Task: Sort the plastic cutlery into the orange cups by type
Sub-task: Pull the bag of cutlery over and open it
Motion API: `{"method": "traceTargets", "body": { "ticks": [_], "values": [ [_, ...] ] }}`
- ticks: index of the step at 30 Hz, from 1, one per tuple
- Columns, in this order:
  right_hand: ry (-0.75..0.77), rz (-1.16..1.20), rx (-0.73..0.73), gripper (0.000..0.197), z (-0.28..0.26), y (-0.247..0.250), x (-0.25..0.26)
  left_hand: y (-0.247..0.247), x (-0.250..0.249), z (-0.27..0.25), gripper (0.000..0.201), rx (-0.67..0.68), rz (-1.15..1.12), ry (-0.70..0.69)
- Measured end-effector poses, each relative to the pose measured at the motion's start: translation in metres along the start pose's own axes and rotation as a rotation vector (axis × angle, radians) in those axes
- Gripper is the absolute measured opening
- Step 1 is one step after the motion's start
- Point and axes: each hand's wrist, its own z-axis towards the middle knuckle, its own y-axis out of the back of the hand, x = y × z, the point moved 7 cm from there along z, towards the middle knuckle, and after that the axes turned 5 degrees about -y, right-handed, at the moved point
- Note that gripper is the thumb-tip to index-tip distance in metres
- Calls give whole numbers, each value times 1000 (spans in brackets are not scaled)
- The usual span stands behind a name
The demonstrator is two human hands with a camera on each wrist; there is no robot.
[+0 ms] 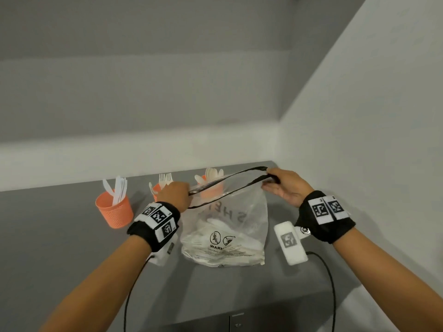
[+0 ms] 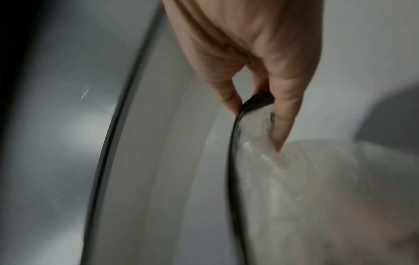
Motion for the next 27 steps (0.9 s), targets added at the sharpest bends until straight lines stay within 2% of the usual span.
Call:
{"method": "traceTargets", "body": {
  "ticks": [2,3,5,7,8,10,11,13,14,16,17,19,22,24,27],
  "values": [
    [-137,300,62,16,3,-9,-13,-14,8,-1,22,45,-204,52],
    [-169,371,79,15,5,-12,-18,-22,13,-3,19,70,-399,110],
    [-206,378,97,17,9,-14,-30,-42,21,-8,13,102,-956,307],
    [-245,252,183,15,10,-15,-45,-56,24,-15,15,124,-1485,518],
    [-260,164,255,16,8,-17,-52,-60,27,-18,17,110,-1655,605],
    [-287,-94,386,34,2,-19,-69,-61,25,-23,26,117,-1836,672],
    [-293,-266,427,35,-2,-20,-78,-60,21,-23,34,121,-1884,660],
    [-297,-610,476,13,-12,-19,-96,-62,15,-25,54,162,-1879,623],
    [-297,-756,462,14,-15,-16,-103,-67,15,-25,54,182,-1877,625],
    [-296,-886,390,19,-15,-9,-108,-77,14,-21,30,254,-1893,620],
    [-295,-855,334,19,-12,-6,-108,-81,13,-20,26,327,-1894,614],
    [-239,-697,158,22,-4,3,-98,-91,19,-13,37,395,-1820,545],
    [-84,-485,-95,24,-1,14,-72,-88,22,-11,32,338,-1588,341],
    [-9,-406,-148,23,-5,7,-58,-88,21,-13,30,346,-1395,201],
    [-108,-147,-76,17,-12,-16,-55,-90,24,-17,27,444,-1244,119]
  ]
}}
